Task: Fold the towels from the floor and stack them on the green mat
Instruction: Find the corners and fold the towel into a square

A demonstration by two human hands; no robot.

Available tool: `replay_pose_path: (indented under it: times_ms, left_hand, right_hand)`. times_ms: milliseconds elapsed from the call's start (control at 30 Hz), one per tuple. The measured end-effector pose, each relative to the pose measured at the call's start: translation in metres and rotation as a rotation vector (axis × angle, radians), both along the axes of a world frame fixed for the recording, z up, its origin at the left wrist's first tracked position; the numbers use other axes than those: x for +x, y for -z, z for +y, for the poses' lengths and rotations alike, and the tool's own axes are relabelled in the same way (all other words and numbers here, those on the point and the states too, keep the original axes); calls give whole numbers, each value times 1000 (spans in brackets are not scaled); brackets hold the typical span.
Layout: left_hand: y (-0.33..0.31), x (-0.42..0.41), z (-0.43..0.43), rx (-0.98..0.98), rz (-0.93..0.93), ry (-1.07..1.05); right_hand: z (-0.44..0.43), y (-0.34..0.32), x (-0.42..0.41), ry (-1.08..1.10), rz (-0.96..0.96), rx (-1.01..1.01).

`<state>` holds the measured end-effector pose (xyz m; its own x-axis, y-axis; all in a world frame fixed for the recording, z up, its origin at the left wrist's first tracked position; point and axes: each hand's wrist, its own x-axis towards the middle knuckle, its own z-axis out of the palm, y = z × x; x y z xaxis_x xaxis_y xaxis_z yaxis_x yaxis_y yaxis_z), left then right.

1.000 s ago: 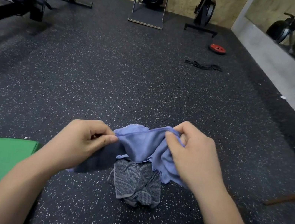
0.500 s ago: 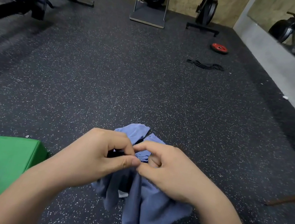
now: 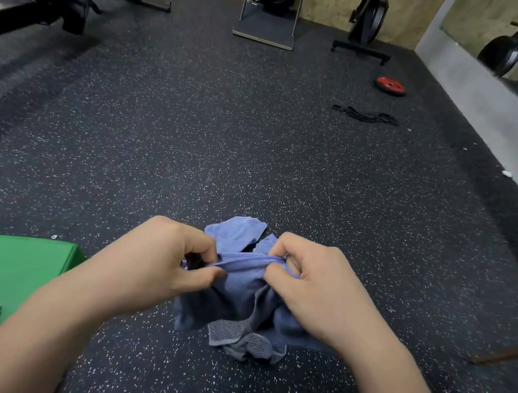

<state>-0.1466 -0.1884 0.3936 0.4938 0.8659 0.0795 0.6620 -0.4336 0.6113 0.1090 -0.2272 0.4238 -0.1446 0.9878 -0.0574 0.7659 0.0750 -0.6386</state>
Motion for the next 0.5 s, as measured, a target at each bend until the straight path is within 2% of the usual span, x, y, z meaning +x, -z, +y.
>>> replay_pose_path:
  times_ms: [167, 333, 500]
  left_hand:
    - [-7, -13, 5, -11, -10, -101]
    - [-14, -31, 9, -126, -210, -139]
    - [-15, -42, 11, -153, -321, -192]
  right_hand:
    - [3, 0, 6, 88, -40, 49]
    - [5, 1, 11, 154, -54, 74]
    - [7, 3, 15, 212, -64, 77]
